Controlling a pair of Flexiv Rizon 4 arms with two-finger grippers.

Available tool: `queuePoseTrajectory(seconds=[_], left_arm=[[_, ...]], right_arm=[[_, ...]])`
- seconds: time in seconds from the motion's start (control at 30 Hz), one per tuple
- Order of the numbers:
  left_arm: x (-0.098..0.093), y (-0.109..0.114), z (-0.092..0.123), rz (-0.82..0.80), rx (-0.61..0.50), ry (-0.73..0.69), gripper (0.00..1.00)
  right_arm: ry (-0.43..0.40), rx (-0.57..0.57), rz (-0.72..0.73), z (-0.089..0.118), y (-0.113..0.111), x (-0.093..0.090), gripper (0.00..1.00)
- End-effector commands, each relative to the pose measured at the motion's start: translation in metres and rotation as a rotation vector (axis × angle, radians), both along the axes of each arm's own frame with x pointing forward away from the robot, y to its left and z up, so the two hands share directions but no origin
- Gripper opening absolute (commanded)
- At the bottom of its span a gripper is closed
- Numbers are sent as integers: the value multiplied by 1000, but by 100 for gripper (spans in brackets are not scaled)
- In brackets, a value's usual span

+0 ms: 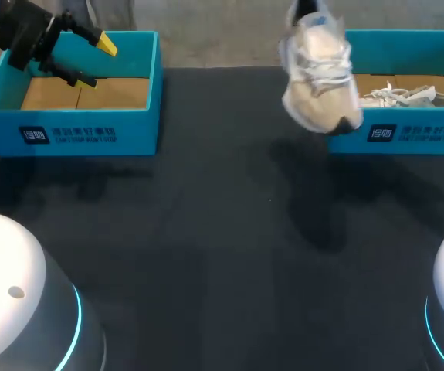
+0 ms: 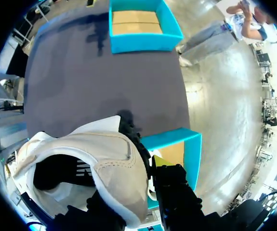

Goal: Take the shoe out of the shoebox, open the shoe tongue, remove and reinsert the insole, then place the shoe into the shoebox

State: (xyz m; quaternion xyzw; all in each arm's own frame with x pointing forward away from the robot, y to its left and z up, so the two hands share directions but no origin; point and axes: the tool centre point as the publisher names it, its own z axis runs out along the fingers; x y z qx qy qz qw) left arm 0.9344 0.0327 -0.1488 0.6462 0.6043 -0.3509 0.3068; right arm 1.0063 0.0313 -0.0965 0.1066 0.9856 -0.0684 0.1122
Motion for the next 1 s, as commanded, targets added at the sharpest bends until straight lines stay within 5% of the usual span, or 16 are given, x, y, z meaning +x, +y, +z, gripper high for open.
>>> queuePoseTrajectory(seconds=[0.03, 0.6, 0.87, 1.0], left_arm=[[0, 0, 0, 0, 3, 0, 100], [0, 0, 0, 0, 3, 0, 100], [0, 0, 0, 0, 3, 0, 100], [0, 0, 0, 0, 3, 0, 100]], right_arm=[[4, 11, 6, -1, -41, 14, 0], [-53, -76, -70, -10, -174, 65, 0], [-55, -80, -177, -14, -212, 80, 0], [-55, -80, -177, -14, -212, 80, 0]])
